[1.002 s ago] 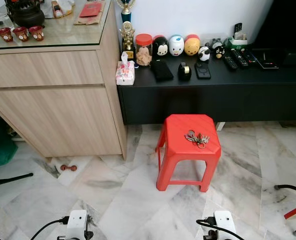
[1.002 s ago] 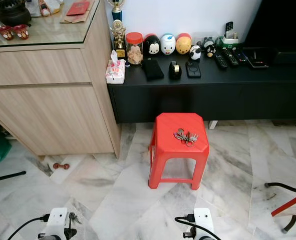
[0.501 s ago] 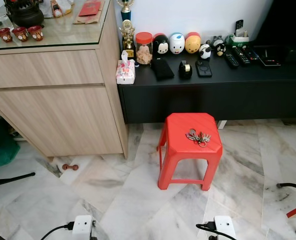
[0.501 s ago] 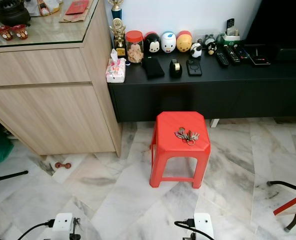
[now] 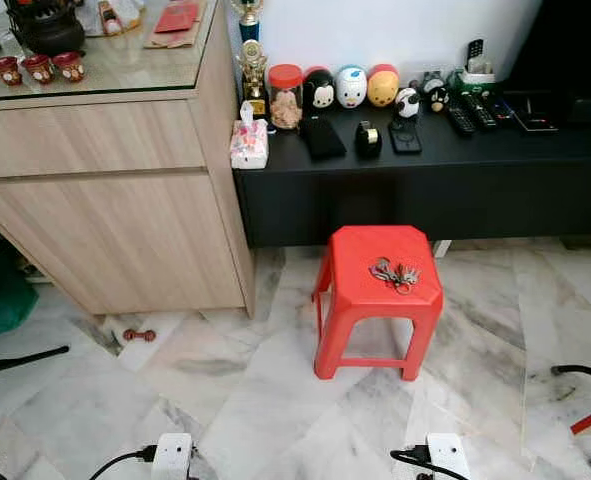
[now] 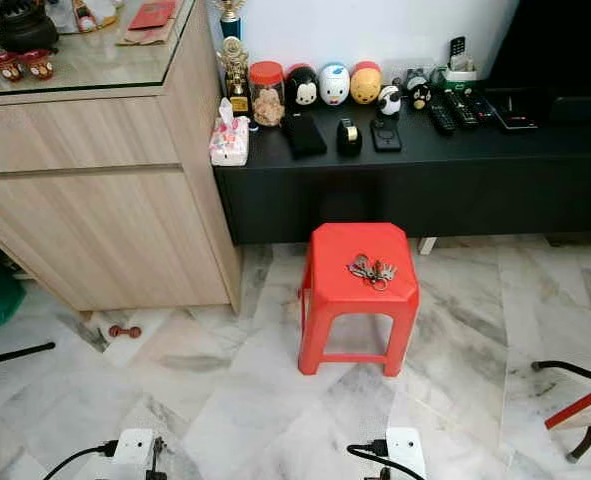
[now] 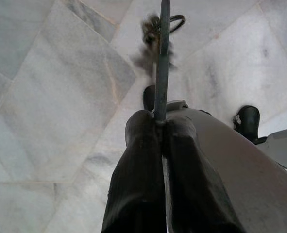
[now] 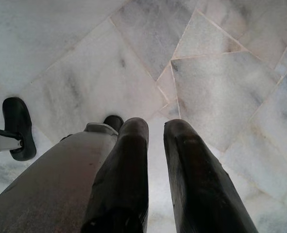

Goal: Hang keys on a hook

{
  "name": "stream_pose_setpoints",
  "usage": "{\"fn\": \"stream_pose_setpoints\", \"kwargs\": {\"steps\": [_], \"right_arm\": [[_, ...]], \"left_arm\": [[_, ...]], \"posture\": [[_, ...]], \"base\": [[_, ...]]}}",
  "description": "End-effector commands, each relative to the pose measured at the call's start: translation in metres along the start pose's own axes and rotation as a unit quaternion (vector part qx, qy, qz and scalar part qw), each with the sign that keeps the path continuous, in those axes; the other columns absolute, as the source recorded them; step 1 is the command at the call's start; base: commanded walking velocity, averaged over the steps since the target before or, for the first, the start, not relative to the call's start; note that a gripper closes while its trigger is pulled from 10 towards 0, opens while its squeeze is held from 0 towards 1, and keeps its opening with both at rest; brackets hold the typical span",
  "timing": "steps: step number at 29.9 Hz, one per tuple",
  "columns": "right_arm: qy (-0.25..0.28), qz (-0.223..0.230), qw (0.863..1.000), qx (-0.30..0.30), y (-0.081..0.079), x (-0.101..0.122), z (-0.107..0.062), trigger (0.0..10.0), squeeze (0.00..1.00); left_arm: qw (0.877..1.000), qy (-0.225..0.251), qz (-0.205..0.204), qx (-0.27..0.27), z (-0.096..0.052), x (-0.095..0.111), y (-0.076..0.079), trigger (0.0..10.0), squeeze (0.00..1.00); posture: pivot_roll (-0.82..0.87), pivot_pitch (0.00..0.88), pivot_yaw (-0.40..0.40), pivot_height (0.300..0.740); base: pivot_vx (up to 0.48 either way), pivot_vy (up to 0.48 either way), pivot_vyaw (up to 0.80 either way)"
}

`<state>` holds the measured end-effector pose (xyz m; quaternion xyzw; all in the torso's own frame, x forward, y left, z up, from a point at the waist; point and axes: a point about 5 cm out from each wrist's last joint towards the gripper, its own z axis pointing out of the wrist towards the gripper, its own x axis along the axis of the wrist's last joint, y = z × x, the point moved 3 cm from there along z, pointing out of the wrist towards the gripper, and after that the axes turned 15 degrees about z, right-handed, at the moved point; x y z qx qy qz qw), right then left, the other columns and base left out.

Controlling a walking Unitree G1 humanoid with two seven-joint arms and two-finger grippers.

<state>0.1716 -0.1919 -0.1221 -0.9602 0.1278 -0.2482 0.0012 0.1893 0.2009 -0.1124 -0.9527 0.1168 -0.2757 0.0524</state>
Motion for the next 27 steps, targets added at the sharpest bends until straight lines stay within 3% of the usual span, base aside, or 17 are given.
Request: {"fn": "stream_pose_setpoints", "kwargs": {"steps": [1,10,27], "right_arm": [[-0.022,0.009,1.000,-0.009,0.003,-0.012,-0.001,10.0,0.00],[-0.038,0.001,0.999,-0.014,0.005,-0.020,-0.002,10.0,0.00],[-0.033,0.009,0.999,-0.005,0.000,-0.021,-0.002,10.0,0.00]], "left_arm": [[1.000,-0.013,0.003,-0.002,-0.001,-0.008,0.002,10.0,0.00],[1.000,-0.011,0.015,-0.006,-0.001,-0.009,0.004,10.0,0.00],[1.000,-0.018,0.023,-0.005,-0.008,-0.028,-0.014,10.0,0.00]], "posture": [[-0.11,0.073,0.006,0.740],[-0.11,0.059,0.010,0.740],[-0.12,0.028,0.021,0.740]], "base": [[0.000,-0.296,-0.46],[0.000,-0.301,-0.74],[0.000,-0.333,0.00]]}}
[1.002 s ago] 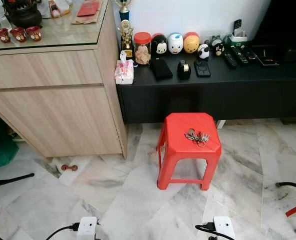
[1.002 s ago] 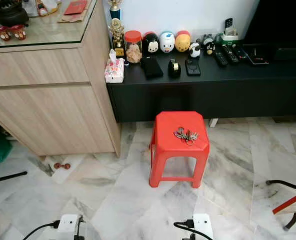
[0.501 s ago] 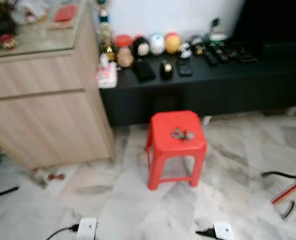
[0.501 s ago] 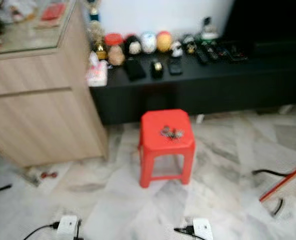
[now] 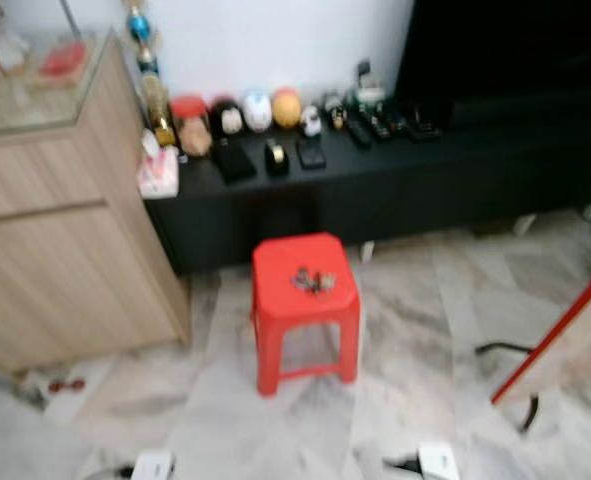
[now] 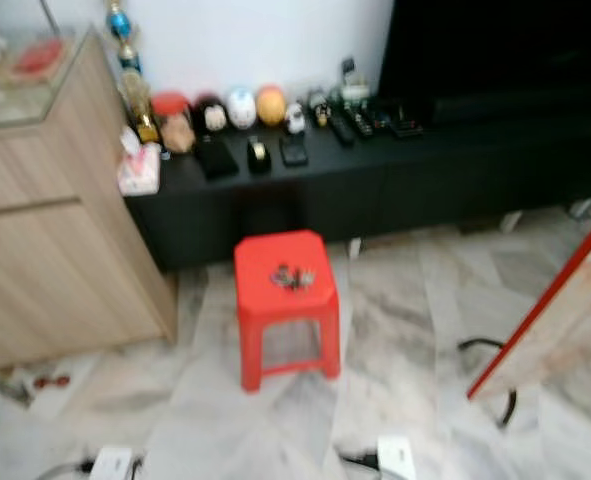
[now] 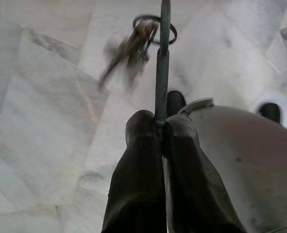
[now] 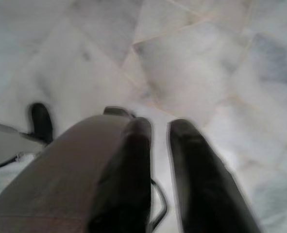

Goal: Hang keys on a hook

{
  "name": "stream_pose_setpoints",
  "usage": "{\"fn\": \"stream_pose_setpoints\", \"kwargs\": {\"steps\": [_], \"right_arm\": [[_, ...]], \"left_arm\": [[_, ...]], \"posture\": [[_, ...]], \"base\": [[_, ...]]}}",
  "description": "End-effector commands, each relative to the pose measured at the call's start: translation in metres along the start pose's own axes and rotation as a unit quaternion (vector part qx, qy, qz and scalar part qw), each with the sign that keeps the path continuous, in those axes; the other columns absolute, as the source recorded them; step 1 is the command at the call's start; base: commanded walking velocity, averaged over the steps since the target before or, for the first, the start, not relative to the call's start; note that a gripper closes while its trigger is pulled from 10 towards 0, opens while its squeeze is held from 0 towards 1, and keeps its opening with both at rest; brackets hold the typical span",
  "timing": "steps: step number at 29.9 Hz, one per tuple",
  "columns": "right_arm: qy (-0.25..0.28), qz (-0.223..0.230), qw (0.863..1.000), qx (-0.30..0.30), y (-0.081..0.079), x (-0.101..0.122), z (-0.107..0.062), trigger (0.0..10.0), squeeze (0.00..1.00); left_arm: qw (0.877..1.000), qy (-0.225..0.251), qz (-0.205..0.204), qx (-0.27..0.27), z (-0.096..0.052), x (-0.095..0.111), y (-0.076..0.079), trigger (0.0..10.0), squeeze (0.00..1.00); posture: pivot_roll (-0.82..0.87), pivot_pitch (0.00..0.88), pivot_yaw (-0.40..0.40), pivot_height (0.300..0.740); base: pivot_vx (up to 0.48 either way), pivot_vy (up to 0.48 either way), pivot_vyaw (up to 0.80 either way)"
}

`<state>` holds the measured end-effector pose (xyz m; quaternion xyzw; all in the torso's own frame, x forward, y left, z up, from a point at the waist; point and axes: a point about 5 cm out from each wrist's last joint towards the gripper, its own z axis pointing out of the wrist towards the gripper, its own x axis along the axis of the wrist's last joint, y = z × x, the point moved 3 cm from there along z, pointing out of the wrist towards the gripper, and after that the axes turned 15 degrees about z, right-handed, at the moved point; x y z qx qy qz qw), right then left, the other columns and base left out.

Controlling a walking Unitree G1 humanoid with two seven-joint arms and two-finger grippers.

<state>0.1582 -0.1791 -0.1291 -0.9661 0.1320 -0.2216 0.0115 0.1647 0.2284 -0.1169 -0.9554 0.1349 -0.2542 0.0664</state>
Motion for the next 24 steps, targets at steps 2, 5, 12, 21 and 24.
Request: {"fn": "stream_pose_setpoints", "kwargs": {"steps": [2,5,12,21,24], "right_arm": [[-0.005,0.005,1.000,-0.010,0.0080,-0.0029,-0.0008,10.0,0.00],[-0.005,0.005,1.000,-0.010,0.0080,-0.0032,-0.0008,10.0,0.00],[-0.005,0.005,1.000,-0.010,0.0078,-0.0028,-0.0008,10.0,0.00],[-0.001,0.011,1.000,-0.009,0.0071,0.0004,-0.0005,10.0,0.00],[0.000,0.013,1.000,-0.010,0.0079,0.0013,-0.0004,10.0,0.00]], "left_arm": [[1.000,0.004,0.002,-0.011,0.0002,0.0002,0.0057,10.0,0.00],[1.000,0.004,0.002,-0.012,-0.0003,-0.0017,0.0047,10.0,0.00],[1.000,0.006,0.003,-0.014,-0.0001,-0.0004,0.0051,10.0,0.00],[1.000,0.006,0.002,-0.016,0.0001,0.0004,0.0052,10.0,0.00],[1.000,0.005,0.003,-0.016,0.0002,0.0005,0.0054,10.0,0.00]], "posture": [[-0.12,0.024,0.021,0.740],[-0.12,0.021,0.022,0.740],[-0.12,0.027,0.022,0.740],[-0.12,0.069,0.023,0.740],[-0.12,0.081,0.024,0.740]], "base": [[0.000,-0.358,0.00],[0.000,-0.360,0.00],[0.000,-0.358,0.00],[0.000,-0.360,0.00],[0.000,-0.359,0.00]]}}
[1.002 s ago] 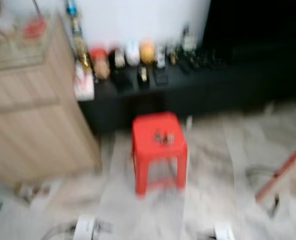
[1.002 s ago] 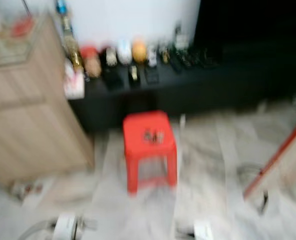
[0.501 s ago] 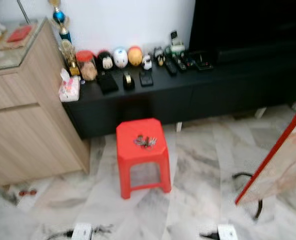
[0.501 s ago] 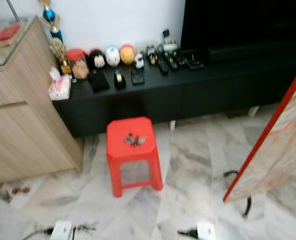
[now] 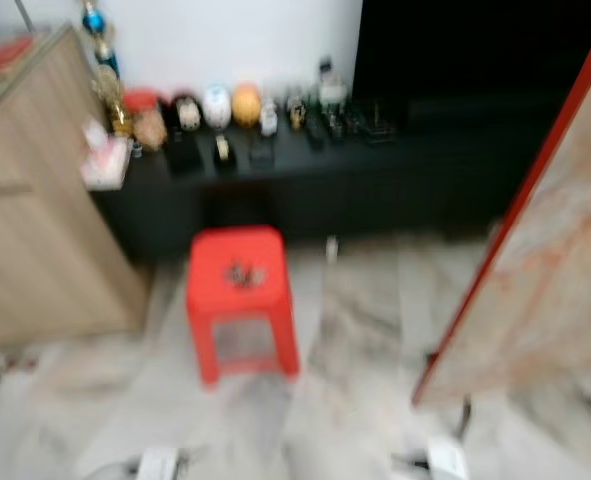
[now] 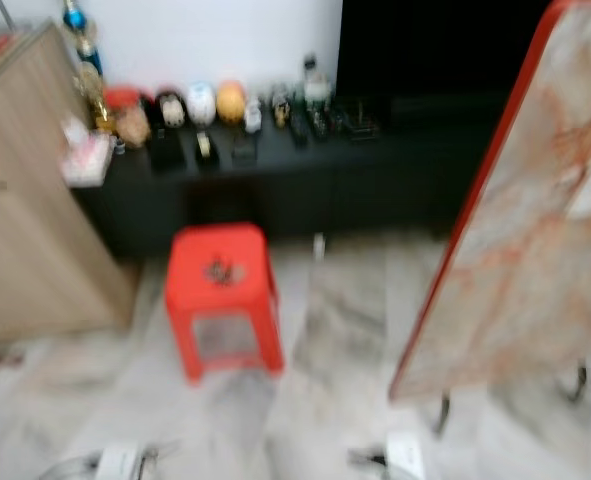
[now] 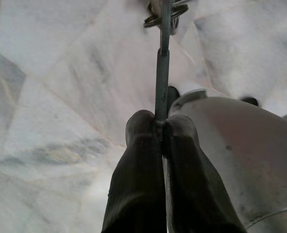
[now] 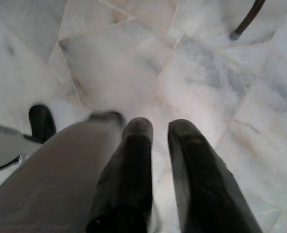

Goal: Hang keys on a hook

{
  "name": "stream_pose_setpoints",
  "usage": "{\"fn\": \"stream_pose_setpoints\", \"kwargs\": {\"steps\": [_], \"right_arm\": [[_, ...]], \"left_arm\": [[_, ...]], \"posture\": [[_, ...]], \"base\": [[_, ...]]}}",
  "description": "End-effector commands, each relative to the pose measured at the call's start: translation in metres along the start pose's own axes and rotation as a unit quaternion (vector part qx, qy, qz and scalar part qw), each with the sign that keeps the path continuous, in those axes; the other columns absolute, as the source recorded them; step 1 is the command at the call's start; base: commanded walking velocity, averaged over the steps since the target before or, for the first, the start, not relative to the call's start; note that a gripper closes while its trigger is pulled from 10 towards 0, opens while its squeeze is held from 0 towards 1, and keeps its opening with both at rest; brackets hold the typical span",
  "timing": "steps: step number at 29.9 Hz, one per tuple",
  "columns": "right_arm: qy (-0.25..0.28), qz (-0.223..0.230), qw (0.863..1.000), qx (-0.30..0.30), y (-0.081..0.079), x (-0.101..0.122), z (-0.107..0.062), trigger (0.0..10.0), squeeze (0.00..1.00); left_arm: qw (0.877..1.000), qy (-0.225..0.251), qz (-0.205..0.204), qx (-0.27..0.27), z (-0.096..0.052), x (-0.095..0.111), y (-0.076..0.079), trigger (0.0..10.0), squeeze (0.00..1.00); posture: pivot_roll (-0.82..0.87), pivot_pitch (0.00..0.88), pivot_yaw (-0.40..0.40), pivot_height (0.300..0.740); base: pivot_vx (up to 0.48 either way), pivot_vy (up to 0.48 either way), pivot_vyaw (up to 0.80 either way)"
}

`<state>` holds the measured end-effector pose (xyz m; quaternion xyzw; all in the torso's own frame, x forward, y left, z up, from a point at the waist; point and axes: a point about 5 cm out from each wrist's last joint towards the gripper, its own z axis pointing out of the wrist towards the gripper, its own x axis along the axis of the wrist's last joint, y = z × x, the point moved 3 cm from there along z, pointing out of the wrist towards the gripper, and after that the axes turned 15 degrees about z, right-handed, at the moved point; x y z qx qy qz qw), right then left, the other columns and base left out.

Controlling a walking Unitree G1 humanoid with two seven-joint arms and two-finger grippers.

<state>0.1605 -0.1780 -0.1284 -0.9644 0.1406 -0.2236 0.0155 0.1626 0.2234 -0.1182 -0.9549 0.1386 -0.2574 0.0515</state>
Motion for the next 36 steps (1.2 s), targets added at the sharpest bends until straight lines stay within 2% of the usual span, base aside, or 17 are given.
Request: {"fn": "stream_pose_setpoints", "kwargs": {"steps": [1,22,31,33,36], "right_arm": [[-0.001,0.004,1.000,-0.013,0.0097,-0.0003,-0.0008,10.0,0.00],[-0.003,-0.010,1.000,-0.004,0.0080,-0.0005,-0.0007,10.0,0.00],[-0.013,-0.047,0.999,0.004,0.0067,-0.0038,-0.0009,10.0,0.00],[-0.013,-0.062,0.998,0.005,0.0064,-0.0040,-0.0009,10.0,0.00],[-0.013,-0.054,0.998,0.004,0.0062,-0.0049,-0.0010,10.0,0.00]], "left_arm": [[1.000,-0.001,0.003,-0.002,0.0004,0.0015,-0.0001,10.0,0.00],[1.000,-0.002,-0.001,-0.003,0.0000,-0.0004,0.0000,10.0,0.00],[1.000,-0.003,-0.002,-0.004,-0.0001,-0.0014,0.0004,10.0,0.00],[1.000,-0.004,-0.002,-0.004,-0.0001,-0.0015,0.0007,10.0,0.00],[1.000,-0.003,-0.003,-0.004,0.0000,-0.0009,0.0009,10.0,0.00]], "posture": [[-0.12,0.082,0.024,0.740],[-0.12,0.083,0.016,0.740],[-0.12,0.068,0.013,0.740],[-0.12,0.066,0.012,0.740],[-0.12,0.060,0.012,0.740]], "base": [[0.000,-0.360,0.00],[0.000,-0.359,0.00],[0.000,-0.352,0.00],[0.000,-0.351,0.80],[0.000,-0.349,0.80]]}}
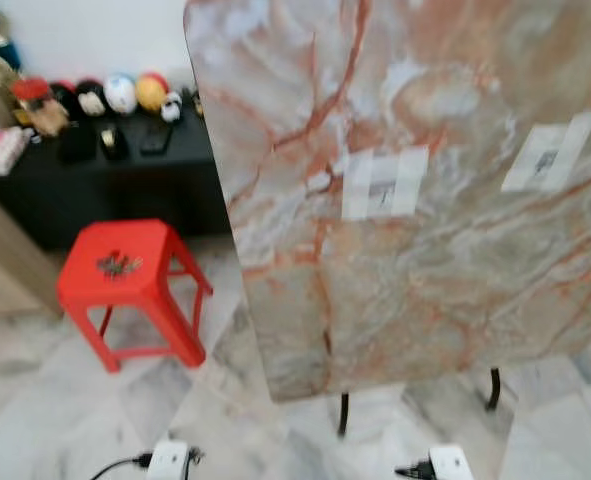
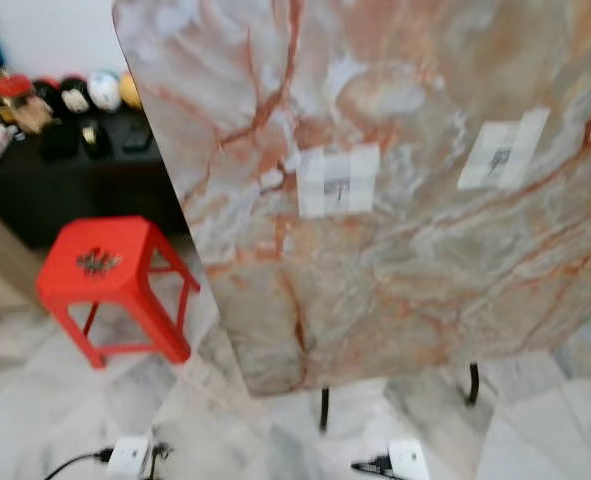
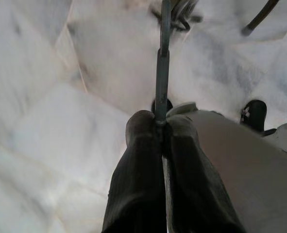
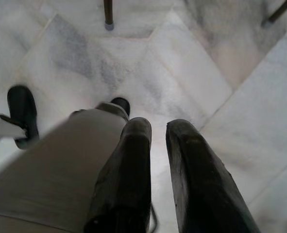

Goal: Hang keys on a hook

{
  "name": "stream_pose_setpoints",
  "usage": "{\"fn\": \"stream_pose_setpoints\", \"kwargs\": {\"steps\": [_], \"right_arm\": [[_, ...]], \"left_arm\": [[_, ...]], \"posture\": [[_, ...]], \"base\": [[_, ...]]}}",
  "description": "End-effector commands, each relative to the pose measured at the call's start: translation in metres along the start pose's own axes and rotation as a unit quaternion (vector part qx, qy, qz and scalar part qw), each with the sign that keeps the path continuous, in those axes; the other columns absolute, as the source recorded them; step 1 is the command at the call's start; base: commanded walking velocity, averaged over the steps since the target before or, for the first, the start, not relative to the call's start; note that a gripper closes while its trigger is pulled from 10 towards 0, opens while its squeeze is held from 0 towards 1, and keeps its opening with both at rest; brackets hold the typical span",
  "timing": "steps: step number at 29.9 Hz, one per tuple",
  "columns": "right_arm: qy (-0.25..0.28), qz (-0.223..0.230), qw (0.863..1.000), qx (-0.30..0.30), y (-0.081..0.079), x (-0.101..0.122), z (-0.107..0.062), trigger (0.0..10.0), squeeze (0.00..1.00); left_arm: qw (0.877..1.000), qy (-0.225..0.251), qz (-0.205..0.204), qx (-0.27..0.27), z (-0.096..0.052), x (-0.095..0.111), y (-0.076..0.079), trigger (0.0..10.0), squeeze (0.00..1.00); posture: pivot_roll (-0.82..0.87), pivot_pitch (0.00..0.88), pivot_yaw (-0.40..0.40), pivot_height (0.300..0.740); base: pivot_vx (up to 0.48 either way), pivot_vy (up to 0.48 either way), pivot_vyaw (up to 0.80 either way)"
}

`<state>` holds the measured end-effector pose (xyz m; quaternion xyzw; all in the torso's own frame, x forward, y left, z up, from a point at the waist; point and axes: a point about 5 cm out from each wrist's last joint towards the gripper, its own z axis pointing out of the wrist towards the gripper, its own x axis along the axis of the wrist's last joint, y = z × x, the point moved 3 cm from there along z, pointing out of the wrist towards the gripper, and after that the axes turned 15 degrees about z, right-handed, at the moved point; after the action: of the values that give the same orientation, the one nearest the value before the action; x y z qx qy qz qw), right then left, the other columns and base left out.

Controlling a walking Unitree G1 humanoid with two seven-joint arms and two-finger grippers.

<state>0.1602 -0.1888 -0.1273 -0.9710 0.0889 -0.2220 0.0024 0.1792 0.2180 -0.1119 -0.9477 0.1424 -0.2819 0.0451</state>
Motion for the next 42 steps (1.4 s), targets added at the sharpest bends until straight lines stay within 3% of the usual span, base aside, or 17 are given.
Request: {"fn": "stream_pose_setpoints", "kwargs": {"steps": [1,7,27,42], "right_arm": [[-0.011,0.000,1.000,0.006,-0.005,-0.008,0.000,10.0,0.00],[-0.016,-0.002,1.000,0.006,-0.005,-0.009,0.000,10.0,0.00],[-0.022,0.009,1.000,0.011,-0.006,-0.015,-0.001,10.0,0.00],[-0.020,0.013,1.000,0.009,-0.007,-0.014,-0.001,10.0,0.00]], "left_arm": [[1.000,-0.029,-0.005,-0.001,-0.004,-0.019,0.001,10.0,0.00],[1.000,-0.028,-0.004,-0.002,-0.004,-0.018,0.002,10.0,0.00],[1.000,-0.017,-0.007,0.008,-0.004,-0.017,0.000,10.0,0.00],[1.000,0.004,0.013,0.021,-0.003,-0.008,-0.003,10.0,0.00]], "posture": [[-0.12,0.060,0.012,0.740],[-0.12,0.049,0.010,0.740],[-0.12,0.038,0.016,0.740],[-0.10,0.055,0.010,0.740]], "base": [[0.000,-0.349,0.80],[0.000,-0.348,0.69],[0.000,-0.342,0.00],[0.000,0.000,0.00]]}}
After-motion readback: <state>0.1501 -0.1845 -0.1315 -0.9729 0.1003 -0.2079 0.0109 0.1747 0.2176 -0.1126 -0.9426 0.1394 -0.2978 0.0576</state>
